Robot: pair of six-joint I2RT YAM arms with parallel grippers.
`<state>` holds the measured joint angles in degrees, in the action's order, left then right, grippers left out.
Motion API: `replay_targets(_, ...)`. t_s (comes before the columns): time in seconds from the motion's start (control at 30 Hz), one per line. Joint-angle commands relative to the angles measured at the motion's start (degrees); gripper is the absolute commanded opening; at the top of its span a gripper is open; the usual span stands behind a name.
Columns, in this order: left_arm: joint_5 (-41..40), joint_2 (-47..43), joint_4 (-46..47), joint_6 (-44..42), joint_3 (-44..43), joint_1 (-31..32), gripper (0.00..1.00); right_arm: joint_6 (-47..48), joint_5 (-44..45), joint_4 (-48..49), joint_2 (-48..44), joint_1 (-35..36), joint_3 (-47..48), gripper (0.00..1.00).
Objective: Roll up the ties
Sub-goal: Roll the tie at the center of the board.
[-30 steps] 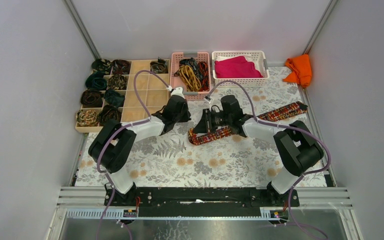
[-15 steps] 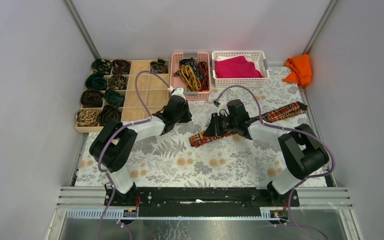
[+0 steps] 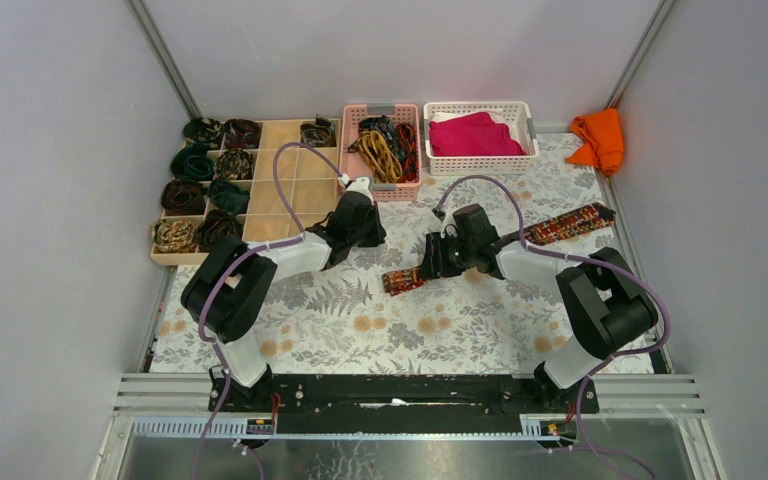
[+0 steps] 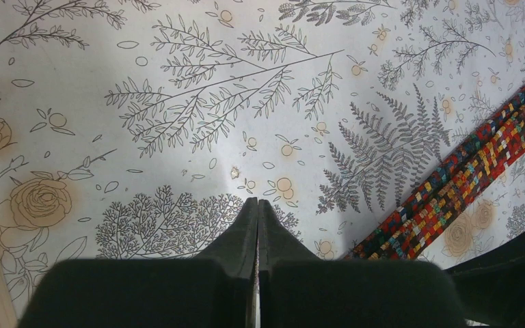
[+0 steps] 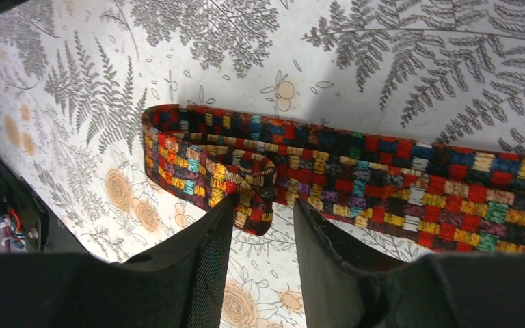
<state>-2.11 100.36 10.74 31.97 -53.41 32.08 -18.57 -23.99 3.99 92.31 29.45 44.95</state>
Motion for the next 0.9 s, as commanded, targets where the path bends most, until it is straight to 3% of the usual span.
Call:
replay_targets(0.0,1.1,1.6,3.0,-0.4,-0.8,-0.3,0.0,1.6,3.9,-2.7,0.3,-0.1,2.2,0.46)
replay_targets(0.17,1.8,2.8,3.5,0.2,-0.6,-0.2,0.0,2.2,7.7,-6.5,1.7,0.5,3.6,0.42)
replay_targets(0.33,4.4,3.3,3.3,-0.3,-0.3,0.2,0.0,2.5,9.2,-8.1,4.1,2.0,5.2,0.22)
replay_targets(0.43,4.8,4.1,3.5,-0.6,-0.3,1.1,0.0,2.8,11.0,-8.9,4.9,3.2,6.2,0.19)
replay_targets(0.73,4.4,7.2,3.6,-0.1,-0.3,3.2,0.0,3.5,21.4,-11.7,-3.9,7.5,6.4,0.27)
replay_targets(0.87,4.4,8.4,4.2,0.1,-0.3,3.3,0.0,3.4,26.2,-14.0,-8.6,11.2,5.6,0.41)
